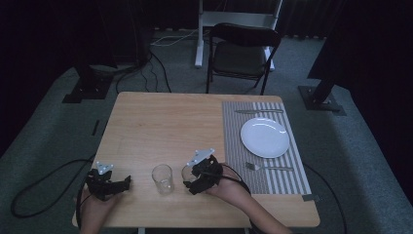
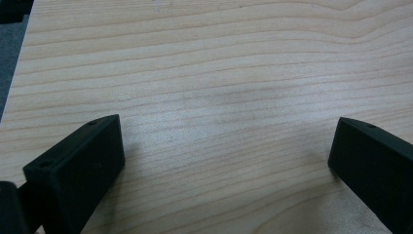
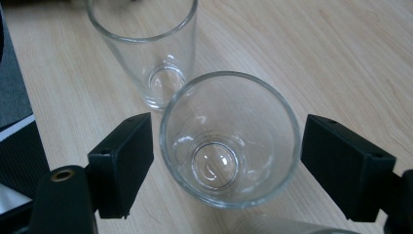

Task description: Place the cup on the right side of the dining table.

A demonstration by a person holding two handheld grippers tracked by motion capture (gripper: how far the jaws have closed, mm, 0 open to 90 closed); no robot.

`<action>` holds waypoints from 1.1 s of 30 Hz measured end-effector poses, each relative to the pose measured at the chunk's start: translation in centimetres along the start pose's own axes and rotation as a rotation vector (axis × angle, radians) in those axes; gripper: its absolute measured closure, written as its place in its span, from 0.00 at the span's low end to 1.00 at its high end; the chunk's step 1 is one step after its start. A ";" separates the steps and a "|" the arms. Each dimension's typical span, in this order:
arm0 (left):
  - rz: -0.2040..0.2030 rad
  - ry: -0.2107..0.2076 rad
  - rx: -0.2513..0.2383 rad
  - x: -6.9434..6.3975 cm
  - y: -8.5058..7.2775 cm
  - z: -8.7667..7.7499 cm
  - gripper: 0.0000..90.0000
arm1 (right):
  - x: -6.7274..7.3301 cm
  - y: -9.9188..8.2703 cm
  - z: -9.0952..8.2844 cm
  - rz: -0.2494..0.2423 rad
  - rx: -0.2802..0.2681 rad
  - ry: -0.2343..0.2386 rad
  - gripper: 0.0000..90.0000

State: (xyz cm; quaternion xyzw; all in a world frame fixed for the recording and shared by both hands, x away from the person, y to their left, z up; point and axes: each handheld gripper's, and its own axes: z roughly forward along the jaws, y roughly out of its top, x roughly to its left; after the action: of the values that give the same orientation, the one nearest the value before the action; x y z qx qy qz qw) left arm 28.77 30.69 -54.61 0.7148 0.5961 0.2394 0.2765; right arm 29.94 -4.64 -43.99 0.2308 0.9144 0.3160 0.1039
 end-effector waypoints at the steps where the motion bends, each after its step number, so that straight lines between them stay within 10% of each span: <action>1: 0.000 0.000 0.000 0.0 0.0 0.0 0.00 | 0.0 0.1 0.2 0.007 0.013 0.005 0.24; 22: -0.001 0.000 -0.001 0.0 0.0 0.0 0.00 | 0.3 1.0 0.9 -0.018 0.084 -0.018 0.31; 33: 0.000 0.000 -0.001 0.0 0.0 0.0 0.00 | -1.0 2.0 -0.3 0.020 0.012 -0.064 0.31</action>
State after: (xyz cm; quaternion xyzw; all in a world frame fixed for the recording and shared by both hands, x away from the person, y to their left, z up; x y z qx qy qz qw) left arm 28.77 30.69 -54.62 0.7146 0.5959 0.2399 0.2769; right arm 31.45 -3.88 -42.43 0.2505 0.9102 0.3038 0.1283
